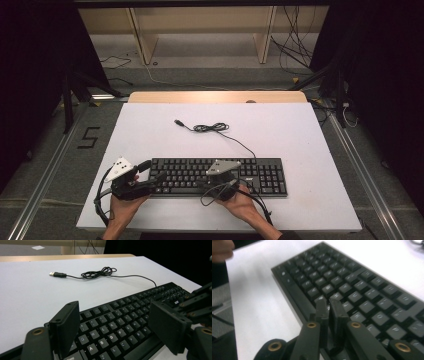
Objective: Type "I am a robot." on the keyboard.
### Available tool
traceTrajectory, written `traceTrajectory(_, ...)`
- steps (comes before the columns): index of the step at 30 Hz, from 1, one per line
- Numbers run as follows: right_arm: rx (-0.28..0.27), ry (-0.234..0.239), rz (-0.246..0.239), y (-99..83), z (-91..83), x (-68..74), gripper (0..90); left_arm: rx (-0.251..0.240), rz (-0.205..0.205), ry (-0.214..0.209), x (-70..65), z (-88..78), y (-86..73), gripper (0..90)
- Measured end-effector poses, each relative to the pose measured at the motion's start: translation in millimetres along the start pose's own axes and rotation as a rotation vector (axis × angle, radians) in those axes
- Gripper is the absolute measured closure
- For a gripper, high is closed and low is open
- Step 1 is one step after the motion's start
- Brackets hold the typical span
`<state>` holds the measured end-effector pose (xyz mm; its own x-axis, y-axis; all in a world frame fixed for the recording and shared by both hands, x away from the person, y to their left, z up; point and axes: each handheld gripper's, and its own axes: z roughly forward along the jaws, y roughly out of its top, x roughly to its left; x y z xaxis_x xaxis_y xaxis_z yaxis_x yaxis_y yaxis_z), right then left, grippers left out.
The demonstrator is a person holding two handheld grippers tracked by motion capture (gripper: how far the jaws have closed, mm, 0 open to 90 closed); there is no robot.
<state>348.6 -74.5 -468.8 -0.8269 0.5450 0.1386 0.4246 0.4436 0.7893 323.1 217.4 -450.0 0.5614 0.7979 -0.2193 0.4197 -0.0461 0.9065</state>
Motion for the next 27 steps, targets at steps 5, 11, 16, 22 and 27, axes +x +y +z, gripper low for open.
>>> traceTrajectory(5,-0.057,0.004,0.022,1.7,-14.8,-6.6,71.1,0.036,-0.004,0.003,-0.6,5.9,-1.3,25.0)
traceTrajectory(11,-0.093,-0.013,0.060,2.4,-26.2,-14.0,48.4,0.067,-0.009,0.014,0.8,10.8,-1.7,27.6)
traceTrajectory(16,-0.124,-0.029,0.064,4.0,-34.5,-17.3,37.4,0.086,-0.017,0.011,2.1,13.5,-0.2,36.2)
traceTrajectory(22,-0.138,-0.049,0.067,3.8,-40.0,-19.9,32.3,0.137,-0.022,0.016,2.1,21.3,3.6,52.5)
traceTrajectory(27,-0.147,-0.061,0.070,3.2,-44.3,-20.8,30.2,0.188,0.021,0.000,-2.0,33.5,6.4,66.8)
